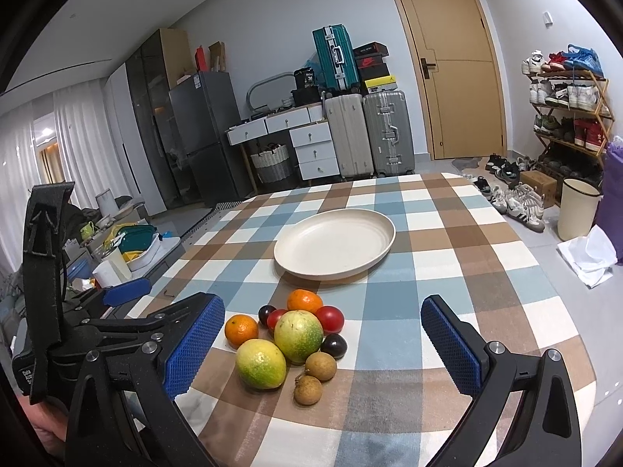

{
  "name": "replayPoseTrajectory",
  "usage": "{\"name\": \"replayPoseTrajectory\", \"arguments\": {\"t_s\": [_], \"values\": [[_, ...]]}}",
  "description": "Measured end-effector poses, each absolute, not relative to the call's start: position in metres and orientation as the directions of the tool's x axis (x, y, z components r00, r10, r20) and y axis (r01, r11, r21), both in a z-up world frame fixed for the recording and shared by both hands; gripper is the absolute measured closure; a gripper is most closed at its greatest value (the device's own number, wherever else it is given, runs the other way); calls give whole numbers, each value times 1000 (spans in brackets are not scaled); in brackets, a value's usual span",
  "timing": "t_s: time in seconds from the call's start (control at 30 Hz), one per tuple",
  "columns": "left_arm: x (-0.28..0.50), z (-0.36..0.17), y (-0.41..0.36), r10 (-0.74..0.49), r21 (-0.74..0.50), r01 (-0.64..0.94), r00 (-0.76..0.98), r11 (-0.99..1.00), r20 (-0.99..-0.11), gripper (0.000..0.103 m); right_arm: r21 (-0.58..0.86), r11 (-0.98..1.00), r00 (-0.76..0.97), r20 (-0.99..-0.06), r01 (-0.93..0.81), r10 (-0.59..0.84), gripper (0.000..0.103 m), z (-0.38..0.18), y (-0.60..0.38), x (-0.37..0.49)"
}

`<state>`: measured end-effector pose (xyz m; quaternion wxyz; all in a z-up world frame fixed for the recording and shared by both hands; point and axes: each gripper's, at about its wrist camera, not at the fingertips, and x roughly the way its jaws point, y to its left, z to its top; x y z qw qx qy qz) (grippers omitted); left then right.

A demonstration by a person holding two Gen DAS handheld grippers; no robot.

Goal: Organize fruits
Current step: 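Move the left tool toward the large green-yellow citrus fruit, then grasp the green-yellow citrus with the left tool while the right tool grasps the other citrus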

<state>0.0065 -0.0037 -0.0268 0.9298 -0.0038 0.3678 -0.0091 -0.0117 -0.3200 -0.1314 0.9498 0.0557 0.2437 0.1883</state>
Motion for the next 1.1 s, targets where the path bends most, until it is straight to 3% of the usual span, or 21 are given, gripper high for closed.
{"name": "replayPoseTrajectory", "arguments": {"t_s": [0.2, 0.97, 1.1], "values": [[8, -37, -4, -66, -58, 38, 751, 998, -657, 1, 207, 924, 811, -443, -321, 381, 0, -132, -323, -11], [34, -82, -33, -215, -163, 141, 651, 977, -728, 1, 233, 926, 809, -455, -296, 373, 0, -140, -332, -6], [37, -84, -37, -255, -197, 163, 639, 967, -725, 11, 239, 926, 808, -457, -292, 372, 0, -142, -335, -5]]}}
